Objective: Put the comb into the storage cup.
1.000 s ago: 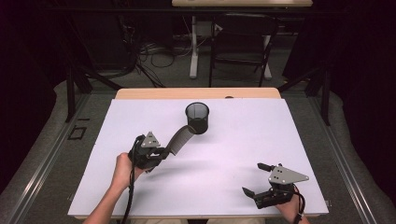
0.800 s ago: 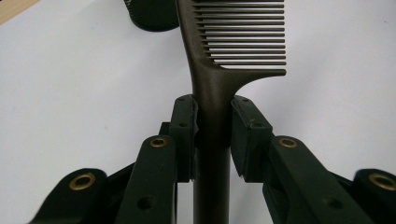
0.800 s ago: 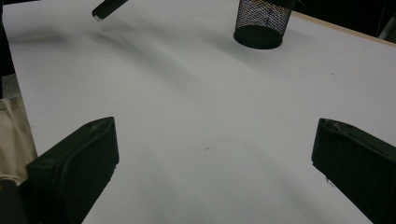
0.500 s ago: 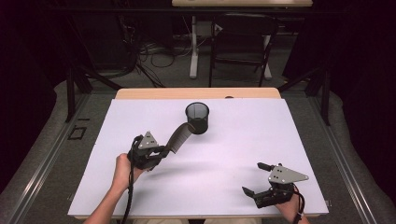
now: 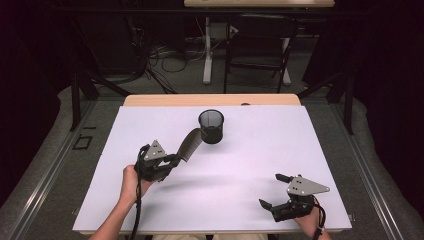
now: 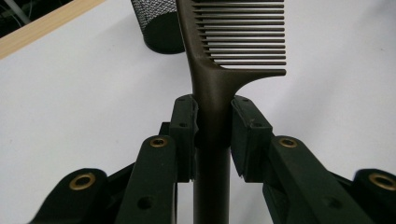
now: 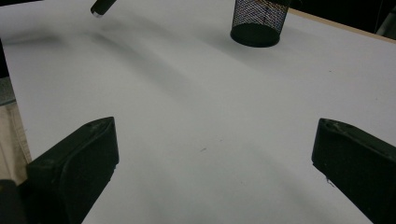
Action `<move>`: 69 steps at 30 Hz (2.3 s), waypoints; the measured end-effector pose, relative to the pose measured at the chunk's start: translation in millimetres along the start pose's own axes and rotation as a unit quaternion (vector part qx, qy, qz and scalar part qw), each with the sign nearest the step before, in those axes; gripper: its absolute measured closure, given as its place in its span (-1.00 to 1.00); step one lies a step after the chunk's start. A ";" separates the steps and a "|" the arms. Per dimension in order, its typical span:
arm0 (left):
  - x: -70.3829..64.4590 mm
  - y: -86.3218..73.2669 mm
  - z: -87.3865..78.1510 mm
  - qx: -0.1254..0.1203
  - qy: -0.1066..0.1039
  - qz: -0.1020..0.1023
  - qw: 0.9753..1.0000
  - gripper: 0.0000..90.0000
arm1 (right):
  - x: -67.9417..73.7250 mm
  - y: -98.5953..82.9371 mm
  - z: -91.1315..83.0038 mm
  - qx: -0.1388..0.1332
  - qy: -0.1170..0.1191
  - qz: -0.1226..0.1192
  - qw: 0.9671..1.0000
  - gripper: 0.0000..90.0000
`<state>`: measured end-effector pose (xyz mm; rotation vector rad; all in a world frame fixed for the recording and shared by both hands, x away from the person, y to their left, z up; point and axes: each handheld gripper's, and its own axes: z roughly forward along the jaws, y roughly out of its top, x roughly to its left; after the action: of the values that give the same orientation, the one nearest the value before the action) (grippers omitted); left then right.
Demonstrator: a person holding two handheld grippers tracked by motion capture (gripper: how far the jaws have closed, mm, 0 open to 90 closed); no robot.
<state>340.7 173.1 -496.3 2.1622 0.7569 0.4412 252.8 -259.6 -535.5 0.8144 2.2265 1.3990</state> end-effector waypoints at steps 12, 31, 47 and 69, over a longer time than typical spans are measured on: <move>0.9 0.6 -4.8 -0.037 0.003 -0.015 0.999 0.60 | -1.5 -0.4 -1.7 -0.001 -0.005 0.003 1.000 -1.00; 1.7 1.7 -2.3 -0.070 0.007 -0.023 0.997 0.60 | -2.7 -0.4 -0.5 -0.001 -0.003 0.003 1.000 -1.00; -1.2 8.0 2.6 -0.095 0.012 -0.022 0.995 0.60 | -1.7 -0.8 -2.9 -0.002 -0.004 0.003 1.000 -0.99; 2.7 18.5 2.1 -0.116 0.008 -0.040 0.992 0.60 | -2.7 -0.2 -2.5 -0.004 -0.006 0.002 1.000 -1.00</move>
<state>350.8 164.1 -483.1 1.9068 0.7594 0.4792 253.3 -263.1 -534.5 0.8223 2.2106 1.3994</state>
